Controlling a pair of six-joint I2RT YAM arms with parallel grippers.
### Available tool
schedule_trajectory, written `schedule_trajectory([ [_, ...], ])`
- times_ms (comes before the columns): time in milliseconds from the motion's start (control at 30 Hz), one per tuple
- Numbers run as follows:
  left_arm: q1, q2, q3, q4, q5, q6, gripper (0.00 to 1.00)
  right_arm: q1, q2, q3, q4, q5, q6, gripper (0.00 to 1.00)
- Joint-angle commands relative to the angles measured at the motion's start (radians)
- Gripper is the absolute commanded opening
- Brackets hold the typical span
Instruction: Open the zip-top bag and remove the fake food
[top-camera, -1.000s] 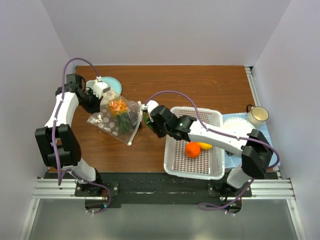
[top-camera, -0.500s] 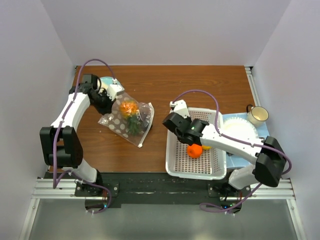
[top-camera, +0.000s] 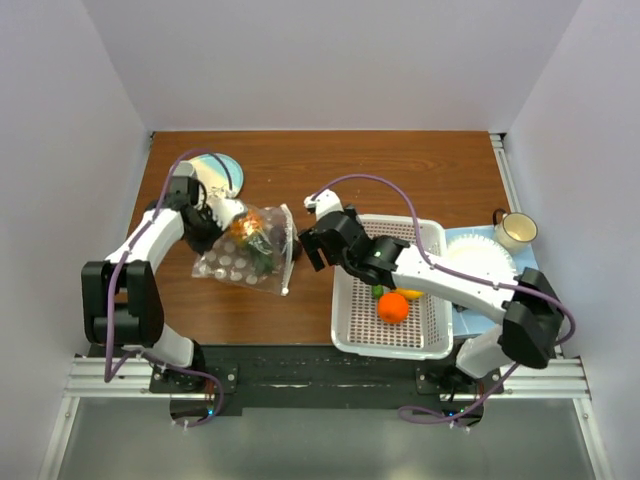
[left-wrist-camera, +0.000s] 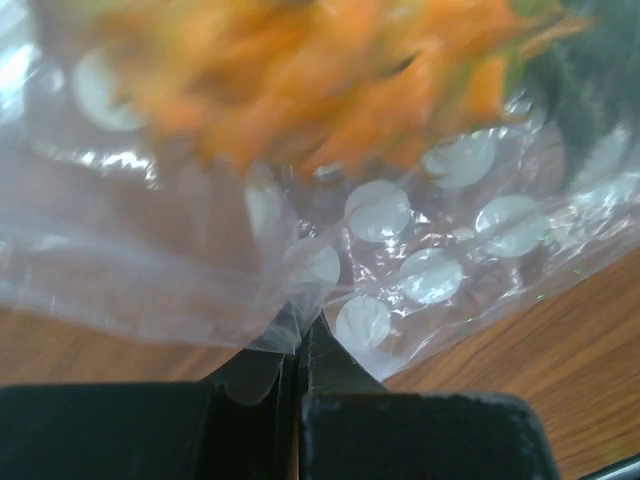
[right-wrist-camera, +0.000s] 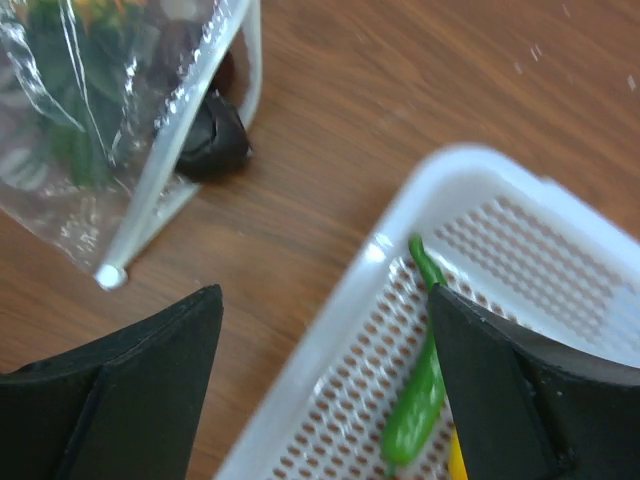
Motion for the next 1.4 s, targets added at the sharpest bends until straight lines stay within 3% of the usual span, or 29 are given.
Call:
schedule_trajectory([
  [0,0.007,-0.038,-0.154,0.152,-0.206,0.093,0.0,0.003,0.068,0.058,0.206,-0.127,-0.13,0.86],
  [133,0.018,-0.002,-0.213,0.233,-0.217,0.101,0.0,0.003,0.173,0.096,0.266,-0.188,-0.149,0.85],
  [433,0.067,0.103,-0.19,0.305,-0.274,0.159,0.0,0.0,0.388,0.176,0.376,-0.233,-0.192,0.83],
  [700,0.062,0.124,-0.132,0.257,-0.243,0.153,0.0,0.002,0.388,0.16,0.479,-0.389,-0.143,0.82],
  [1200,0.016,0.057,-0.109,0.146,-0.165,0.133,0.0,-0.001,0.559,0.275,0.518,-0.411,-0.111,0.78],
  [1367,0.016,0.052,-0.165,0.175,-0.203,0.159,0.0,-0.005,0.424,0.162,0.541,-0.39,-0.106,0.78],
])
